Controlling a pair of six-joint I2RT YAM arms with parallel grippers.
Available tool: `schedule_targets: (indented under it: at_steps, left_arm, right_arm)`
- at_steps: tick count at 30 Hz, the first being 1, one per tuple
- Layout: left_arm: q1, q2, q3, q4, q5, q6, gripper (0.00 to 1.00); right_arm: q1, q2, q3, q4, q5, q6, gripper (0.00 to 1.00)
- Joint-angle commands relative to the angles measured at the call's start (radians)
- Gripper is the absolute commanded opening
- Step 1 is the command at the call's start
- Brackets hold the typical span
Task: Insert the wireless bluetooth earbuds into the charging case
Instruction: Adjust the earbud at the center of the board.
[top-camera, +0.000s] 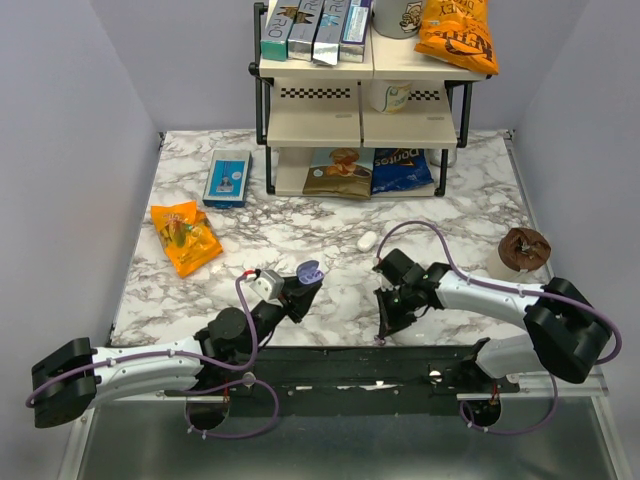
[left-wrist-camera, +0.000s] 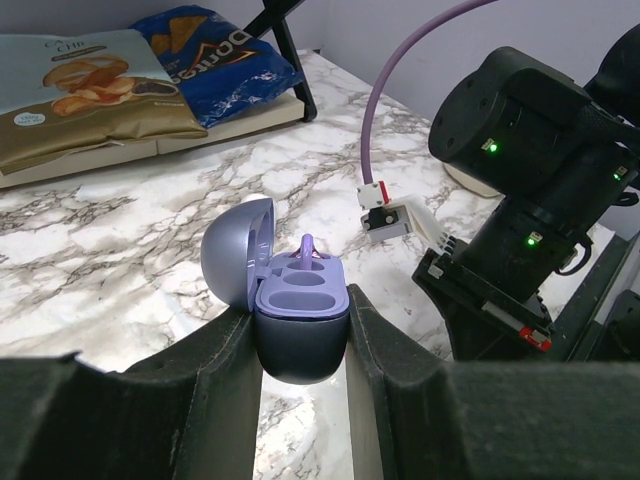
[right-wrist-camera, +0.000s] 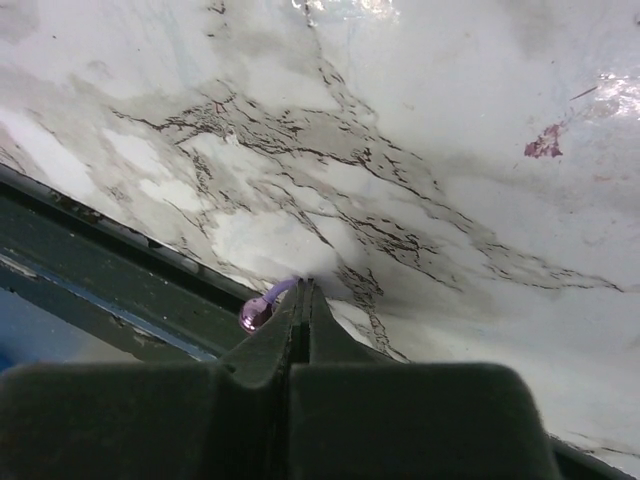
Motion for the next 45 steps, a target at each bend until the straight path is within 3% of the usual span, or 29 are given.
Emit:
schedule_targets:
  at_steps: [1, 12, 13, 14, 15, 18, 27, 32, 42, 45]
  left_arm:
    - [-0.004, -0.011, 0.001, 0.027, -0.001, 0.012, 0.00]
    - [-0.005, -0.097, 0.016, -0.071, -0.027, 0.024, 0.00]
    - [-0.005, -0.112, 0.019, -0.077, -0.030, 0.025, 0.00]
    - [-0.004, -0.120, 0.021, -0.085, -0.030, 0.027, 0.00]
    - [-0.004, -0.128, 0.022, -0.102, -0.032, 0.027, 0.00]
    - [-0.004, -0.145, 0.022, -0.109, -0.033, 0.029, 0.00]
    - [-0.004, -0.120, -0.005, -0.065, -0.033, 0.021, 0.00]
    - [-0.007, -0.102, 0.002, -0.063, -0.018, 0.019, 0.00]
    - [-0.005, -0.100, 0.001, -0.054, -0.015, 0.015, 0.00]
    - [-0.005, -0.094, -0.002, -0.050, -0.015, 0.009, 0.00]
  right_arm:
    - [0.006, 0.004, 0.052, -0.004, 0.051, 0.005, 0.01]
    - [-0.138, 0.035, 0.213, 0.114, 0.092, 0.045, 0.01]
    - [-0.138, 0.041, 0.228, 0.105, 0.092, -0.006, 0.04]
    - [-0.138, 0.049, 0.241, 0.068, 0.071, -0.037, 0.15]
    - [-0.137, 0.061, 0.268, 0.034, 0.051, -0.071, 0.37]
    - [-0.126, 0.061, 0.246, -0.055, 0.002, -0.143, 0.53]
    - [0.007, -0.034, 0.107, -0.148, 0.008, -0.114, 0.74]
    - [0.070, -0.003, 0.089, -0.124, 0.023, -0.070, 0.73]
    - [0.081, 0.017, 0.061, -0.118, 0.051, -0.056, 0.56]
    - [0.084, 0.026, 0.058, -0.107, 0.051, -0.050, 0.55]
